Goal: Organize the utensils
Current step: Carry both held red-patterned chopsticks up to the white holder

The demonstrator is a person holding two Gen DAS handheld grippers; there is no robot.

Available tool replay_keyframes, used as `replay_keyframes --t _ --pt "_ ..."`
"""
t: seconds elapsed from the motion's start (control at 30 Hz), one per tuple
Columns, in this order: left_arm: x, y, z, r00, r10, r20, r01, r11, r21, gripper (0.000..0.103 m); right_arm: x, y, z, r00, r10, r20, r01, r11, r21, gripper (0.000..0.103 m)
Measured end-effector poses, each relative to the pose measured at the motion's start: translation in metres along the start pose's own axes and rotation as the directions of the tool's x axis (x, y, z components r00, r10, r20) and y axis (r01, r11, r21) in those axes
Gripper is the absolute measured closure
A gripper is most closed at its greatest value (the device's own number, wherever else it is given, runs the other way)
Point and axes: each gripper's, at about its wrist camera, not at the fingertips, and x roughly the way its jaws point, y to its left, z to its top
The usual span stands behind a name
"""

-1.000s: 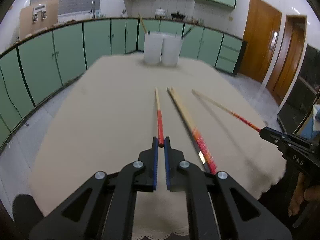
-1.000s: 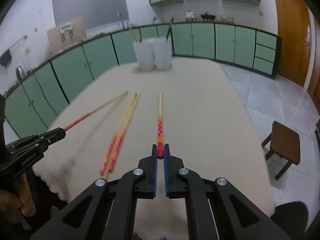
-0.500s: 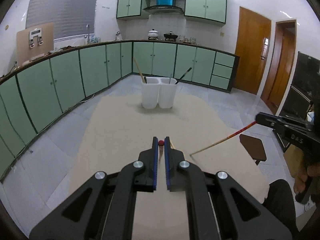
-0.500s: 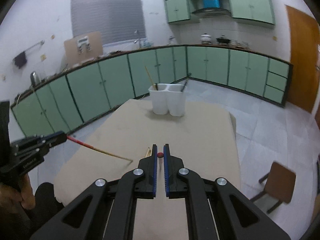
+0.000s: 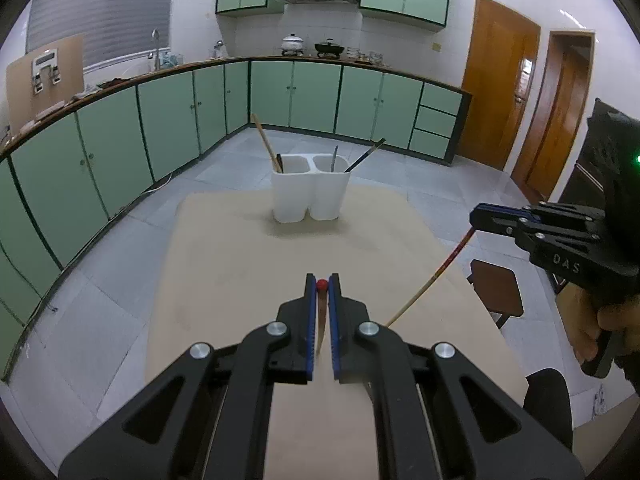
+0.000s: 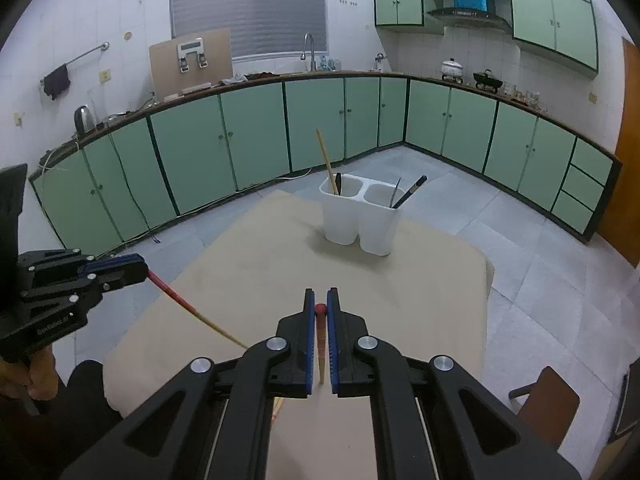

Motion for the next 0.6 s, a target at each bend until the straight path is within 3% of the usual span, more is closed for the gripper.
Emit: replay_keyframes --t 0.33,0.6 --pt "0.002 -0.004 0.031 1.0 -0.013 -0.002 0.013 0.999 0.046 0.098 0.006 -0.005 0.029 1.0 -0.005 -0.023 0.004 0.999 -0.035 0.097" --pt "0.004 0.009 0.074 1.0 -0.012 0.02 0.011 0.999 0.053 0.098 -0.003 -0.014 0.076 1.0 -0.009 -0.011 0.009 0.999 -0.051 0.097"
